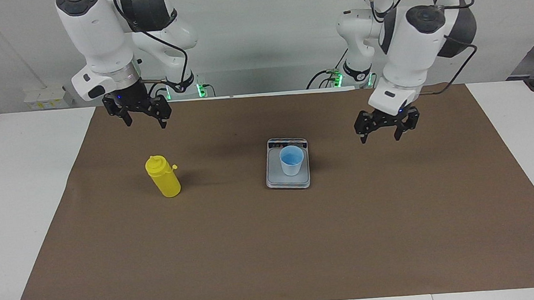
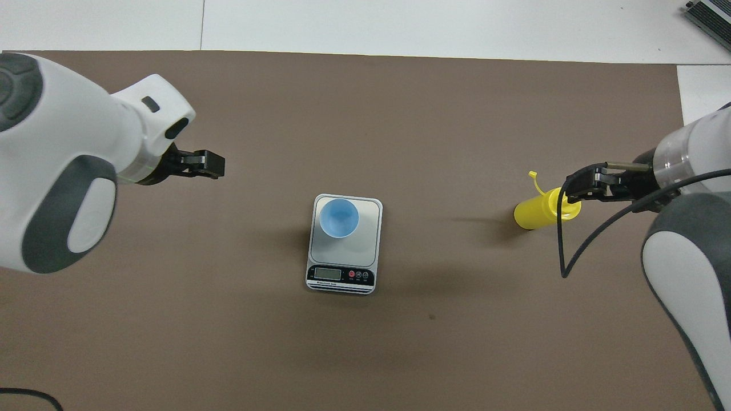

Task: Pour seasoning into cup on scale with both arms
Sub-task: 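Withdraw the left gripper while the right gripper lifts off the bottle, then lower the open right gripper over the yellow bottle and grasp it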

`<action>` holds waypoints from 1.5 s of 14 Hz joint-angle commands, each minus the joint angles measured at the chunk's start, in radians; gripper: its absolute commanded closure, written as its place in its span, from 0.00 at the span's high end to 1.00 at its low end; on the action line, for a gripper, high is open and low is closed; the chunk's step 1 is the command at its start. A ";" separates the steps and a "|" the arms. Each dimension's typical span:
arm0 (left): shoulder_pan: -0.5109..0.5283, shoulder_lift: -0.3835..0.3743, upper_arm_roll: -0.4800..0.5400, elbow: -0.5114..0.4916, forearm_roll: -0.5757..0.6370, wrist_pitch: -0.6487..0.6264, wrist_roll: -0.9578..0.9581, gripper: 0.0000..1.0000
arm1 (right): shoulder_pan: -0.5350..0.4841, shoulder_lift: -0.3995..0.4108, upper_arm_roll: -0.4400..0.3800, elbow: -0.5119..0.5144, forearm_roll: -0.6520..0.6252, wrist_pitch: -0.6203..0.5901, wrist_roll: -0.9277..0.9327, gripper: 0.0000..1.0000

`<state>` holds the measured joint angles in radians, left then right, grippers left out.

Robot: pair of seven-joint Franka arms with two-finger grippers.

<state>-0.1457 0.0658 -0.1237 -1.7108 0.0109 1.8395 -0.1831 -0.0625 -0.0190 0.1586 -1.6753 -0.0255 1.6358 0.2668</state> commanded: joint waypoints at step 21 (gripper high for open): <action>0.175 -0.136 -0.004 0.039 -0.031 -0.259 0.300 1.00 | -0.276 0.404 0.002 -0.052 0.349 0.230 0.499 1.00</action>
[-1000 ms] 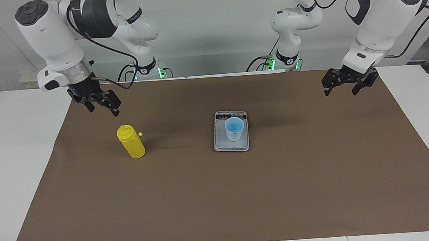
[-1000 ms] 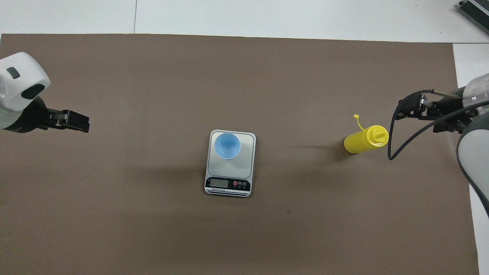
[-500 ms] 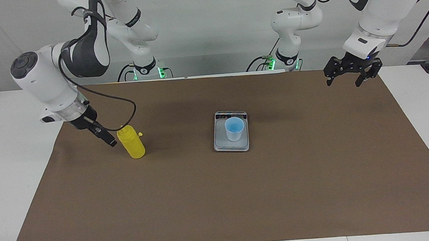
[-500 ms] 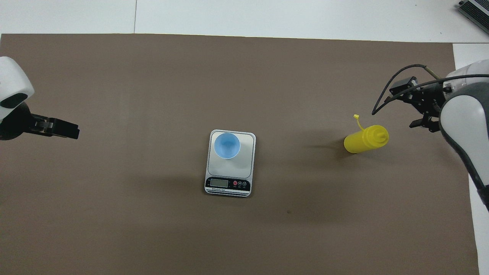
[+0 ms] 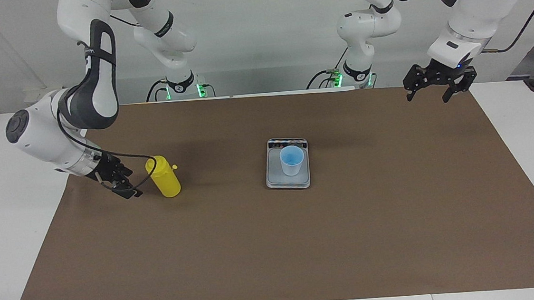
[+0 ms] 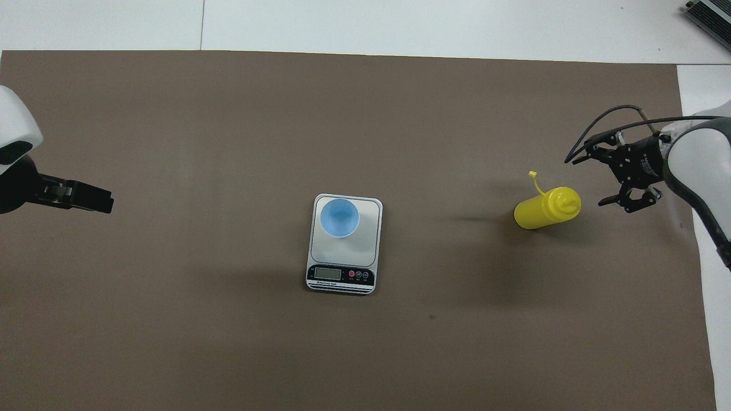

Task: Pour seasoning into cup on scale with both arms
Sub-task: 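Lower the open right gripper over the yellow bottle and grasp it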

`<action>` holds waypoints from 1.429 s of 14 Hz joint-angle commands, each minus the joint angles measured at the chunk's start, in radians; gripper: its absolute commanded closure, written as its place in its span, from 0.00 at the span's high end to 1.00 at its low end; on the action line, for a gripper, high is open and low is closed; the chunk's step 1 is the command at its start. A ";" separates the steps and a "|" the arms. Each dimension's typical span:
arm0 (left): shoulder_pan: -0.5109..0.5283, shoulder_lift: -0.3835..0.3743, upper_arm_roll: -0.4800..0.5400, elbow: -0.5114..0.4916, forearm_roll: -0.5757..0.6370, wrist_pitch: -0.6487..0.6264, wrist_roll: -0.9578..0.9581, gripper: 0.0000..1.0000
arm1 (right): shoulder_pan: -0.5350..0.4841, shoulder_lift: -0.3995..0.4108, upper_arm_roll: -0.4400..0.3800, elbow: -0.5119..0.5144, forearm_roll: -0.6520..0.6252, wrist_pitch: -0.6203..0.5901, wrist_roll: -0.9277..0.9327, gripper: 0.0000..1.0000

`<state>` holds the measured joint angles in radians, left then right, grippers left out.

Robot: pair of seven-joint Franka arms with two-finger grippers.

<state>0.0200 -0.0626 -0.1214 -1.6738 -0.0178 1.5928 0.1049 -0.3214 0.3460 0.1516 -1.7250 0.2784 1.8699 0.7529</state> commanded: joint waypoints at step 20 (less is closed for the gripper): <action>0.011 -0.010 -0.006 0.002 -0.002 -0.011 0.012 1.00 | 0.009 0.008 0.019 -0.074 0.208 -0.081 0.103 0.00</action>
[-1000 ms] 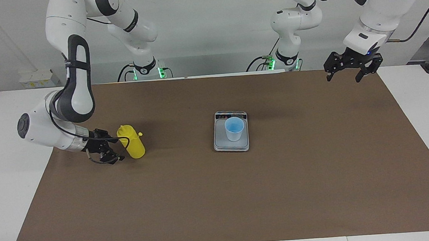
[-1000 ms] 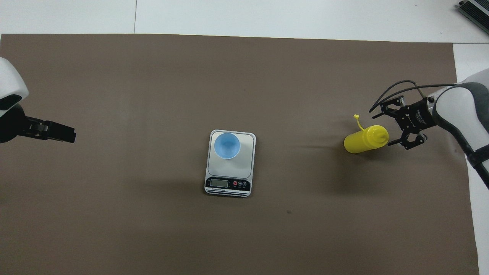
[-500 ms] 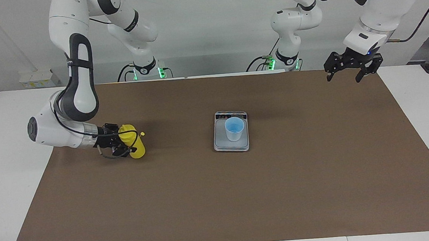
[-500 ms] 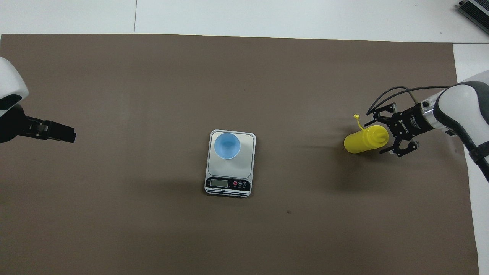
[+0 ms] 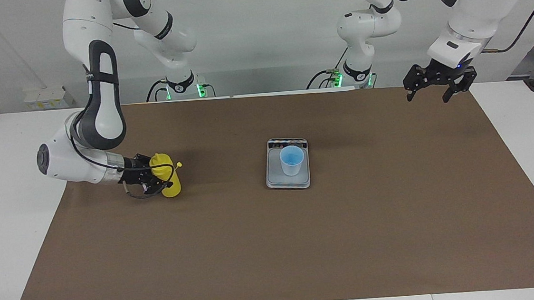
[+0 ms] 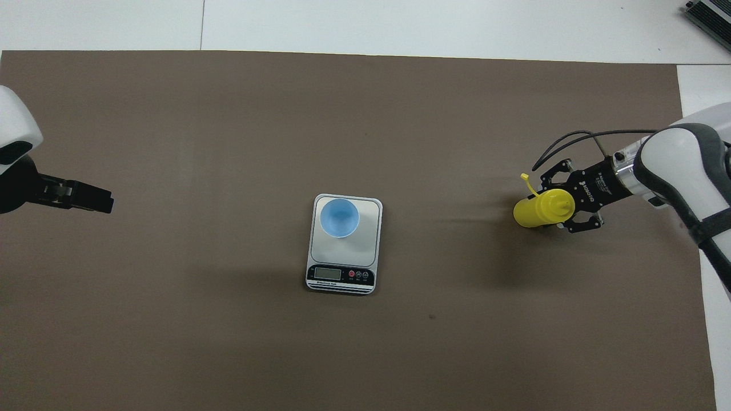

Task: Pour seasoning into cup on scale with both arms
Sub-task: 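Lower the open right gripper over the yellow bottle and grasp it, then lift the yellow bottle with the right gripper and carry it over the cup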

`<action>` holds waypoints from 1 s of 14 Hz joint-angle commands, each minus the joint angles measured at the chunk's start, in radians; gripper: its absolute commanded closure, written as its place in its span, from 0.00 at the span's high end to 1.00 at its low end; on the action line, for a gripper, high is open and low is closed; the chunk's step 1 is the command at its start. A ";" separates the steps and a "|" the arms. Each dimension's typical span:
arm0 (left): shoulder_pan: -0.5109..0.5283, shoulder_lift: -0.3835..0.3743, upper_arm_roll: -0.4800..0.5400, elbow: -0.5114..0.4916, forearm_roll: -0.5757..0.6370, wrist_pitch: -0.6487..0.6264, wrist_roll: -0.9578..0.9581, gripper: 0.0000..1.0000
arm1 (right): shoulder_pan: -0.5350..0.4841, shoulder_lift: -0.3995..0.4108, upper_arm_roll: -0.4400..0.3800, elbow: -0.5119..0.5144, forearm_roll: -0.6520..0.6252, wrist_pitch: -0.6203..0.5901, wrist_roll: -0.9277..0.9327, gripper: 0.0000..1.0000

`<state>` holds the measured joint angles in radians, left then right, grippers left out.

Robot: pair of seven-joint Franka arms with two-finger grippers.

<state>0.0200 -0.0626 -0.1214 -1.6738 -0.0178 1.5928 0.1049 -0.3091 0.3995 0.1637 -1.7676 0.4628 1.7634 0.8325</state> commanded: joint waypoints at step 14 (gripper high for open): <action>0.011 -0.008 -0.006 0.002 -0.002 -0.013 0.012 1.00 | 0.246 -0.131 0.007 0.118 -0.158 0.126 0.534 0.00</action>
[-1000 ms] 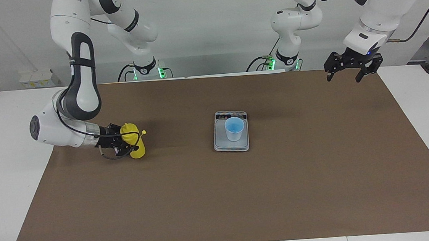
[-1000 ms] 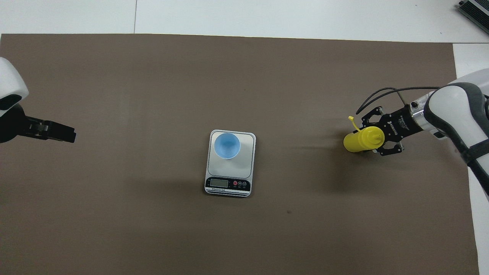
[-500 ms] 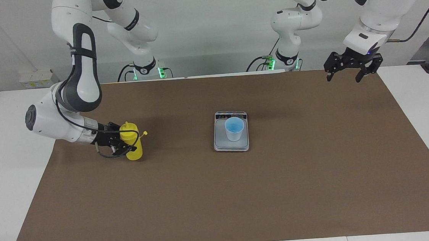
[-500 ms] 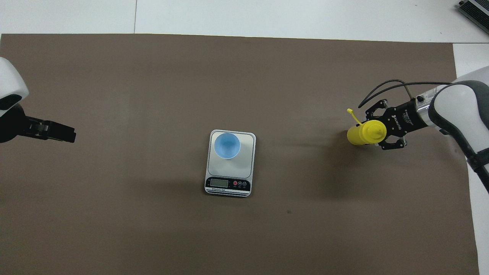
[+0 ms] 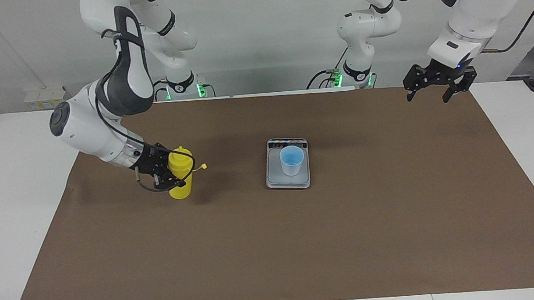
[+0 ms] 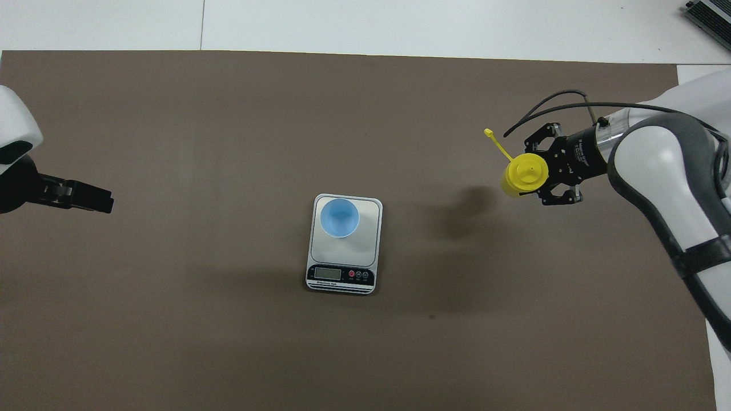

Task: Pour seasoning into cup on scale with both arms
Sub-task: 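Lift the yellow bottle with the right gripper and carry it over the cup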

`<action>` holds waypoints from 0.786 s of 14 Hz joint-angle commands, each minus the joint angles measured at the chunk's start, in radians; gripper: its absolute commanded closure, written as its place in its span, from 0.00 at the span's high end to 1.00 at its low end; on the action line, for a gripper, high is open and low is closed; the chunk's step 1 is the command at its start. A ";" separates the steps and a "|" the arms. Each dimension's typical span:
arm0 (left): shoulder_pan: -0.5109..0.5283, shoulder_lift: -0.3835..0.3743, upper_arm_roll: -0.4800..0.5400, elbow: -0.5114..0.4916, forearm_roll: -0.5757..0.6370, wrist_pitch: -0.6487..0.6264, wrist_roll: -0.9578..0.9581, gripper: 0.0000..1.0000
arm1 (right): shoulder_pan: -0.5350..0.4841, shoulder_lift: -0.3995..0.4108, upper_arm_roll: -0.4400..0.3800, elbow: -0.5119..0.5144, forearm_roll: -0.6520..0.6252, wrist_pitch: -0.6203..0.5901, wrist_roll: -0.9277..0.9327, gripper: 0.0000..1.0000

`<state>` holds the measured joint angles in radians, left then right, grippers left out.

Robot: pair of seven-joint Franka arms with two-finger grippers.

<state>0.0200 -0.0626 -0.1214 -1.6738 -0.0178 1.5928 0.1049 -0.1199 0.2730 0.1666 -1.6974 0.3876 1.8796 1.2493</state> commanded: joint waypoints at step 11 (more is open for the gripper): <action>0.011 -0.008 -0.006 0.002 -0.002 -0.013 0.012 1.00 | 0.324 0.015 0.005 0.116 -0.634 0.182 0.558 0.00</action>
<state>0.0200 -0.0626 -0.1214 -1.6738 -0.0178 1.5928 0.1049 0.1929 0.2775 0.1707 -1.6074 -0.1707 2.0402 1.7806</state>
